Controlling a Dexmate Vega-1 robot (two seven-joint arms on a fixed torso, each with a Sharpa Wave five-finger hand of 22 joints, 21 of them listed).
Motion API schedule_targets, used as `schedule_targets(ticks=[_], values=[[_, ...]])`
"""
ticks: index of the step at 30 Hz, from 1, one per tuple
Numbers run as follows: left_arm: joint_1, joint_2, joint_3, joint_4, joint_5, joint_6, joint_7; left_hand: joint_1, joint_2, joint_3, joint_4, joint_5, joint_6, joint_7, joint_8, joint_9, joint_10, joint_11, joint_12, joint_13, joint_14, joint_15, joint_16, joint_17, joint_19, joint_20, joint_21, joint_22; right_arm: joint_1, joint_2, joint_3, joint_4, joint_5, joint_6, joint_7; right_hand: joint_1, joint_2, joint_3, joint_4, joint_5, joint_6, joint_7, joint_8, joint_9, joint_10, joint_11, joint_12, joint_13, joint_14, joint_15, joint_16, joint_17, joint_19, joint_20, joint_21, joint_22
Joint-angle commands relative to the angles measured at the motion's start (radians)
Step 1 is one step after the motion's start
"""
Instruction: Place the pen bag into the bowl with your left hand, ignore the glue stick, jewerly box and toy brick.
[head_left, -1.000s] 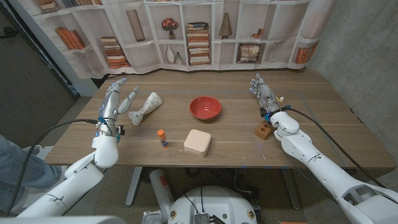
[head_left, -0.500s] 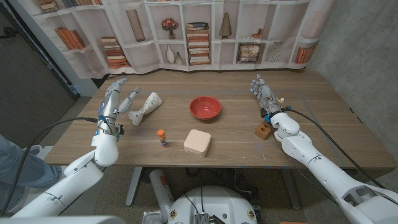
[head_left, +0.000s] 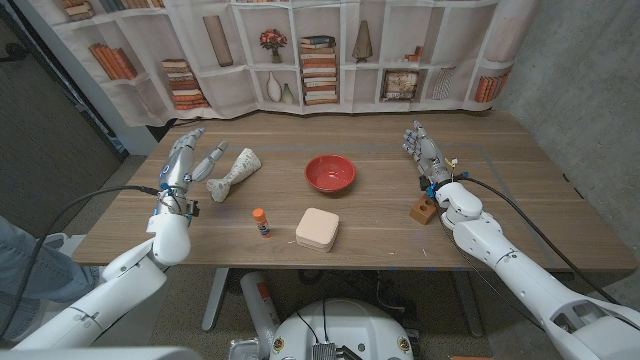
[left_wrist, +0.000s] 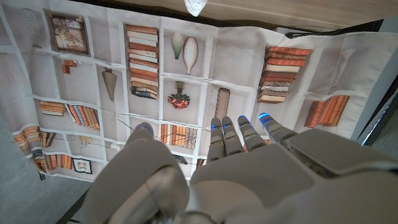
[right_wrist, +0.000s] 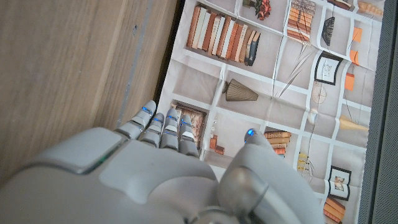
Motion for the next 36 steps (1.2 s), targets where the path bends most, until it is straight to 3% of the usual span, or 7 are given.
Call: schedule_targets(ticks=[1,18,36], values=[[-0.005,0.017,0.014,-0.031,-0.007,0.072,-0.019,0.018,0.000,0.001,-0.006,0.004,-0.005,0.000,-0.005,0.003,0.002,0.009,-0.002,0.006,0.010,0.001,-0.002,0.005,-0.001,0.008,-0.001,0.002,-0.010,-0.011,0.005,-0.018,0.003,0.001,0.001,0.002,0.011,0.000,-0.002,-0.001,0.010,0.000,0.000,0.005,0.017,-0.002,0.001,0.003,0.018,-0.001,0.004,0.004,0.011,-0.014,-0.003,0.002],[-0.009,0.054,0.035,-0.090,-0.006,0.200,-0.065,0.033,-0.007,-0.002,-0.015,0.008,-0.006,0.005,-0.008,0.003,0.005,0.005,-0.004,0.006,0.009,-0.001,-0.004,0.006,-0.001,0.014,-0.004,0.003,-0.021,-0.013,0.009,-0.028,0.009,0.007,0.004,0.001,0.013,-0.002,-0.003,-0.001,0.011,0.000,0.000,0.005,0.029,-0.003,0.004,0.003,0.028,-0.001,0.006,0.005,0.016,-0.013,-0.009,0.003],[-0.103,0.059,0.133,-0.037,0.000,0.252,-0.096,0.042,-0.016,-0.008,-0.022,0.010,-0.005,0.006,-0.009,0.004,0.008,0.003,-0.005,0.007,0.008,-0.004,-0.006,0.007,-0.009,0.013,-0.008,0.003,-0.044,-0.019,0.017,-0.042,0.012,0.008,-0.010,-0.001,0.014,-0.004,-0.004,-0.001,0.012,-0.001,0.000,0.005,0.030,0.000,0.003,0.003,0.029,-0.001,0.004,0.005,0.018,-0.012,-0.016,0.003]])
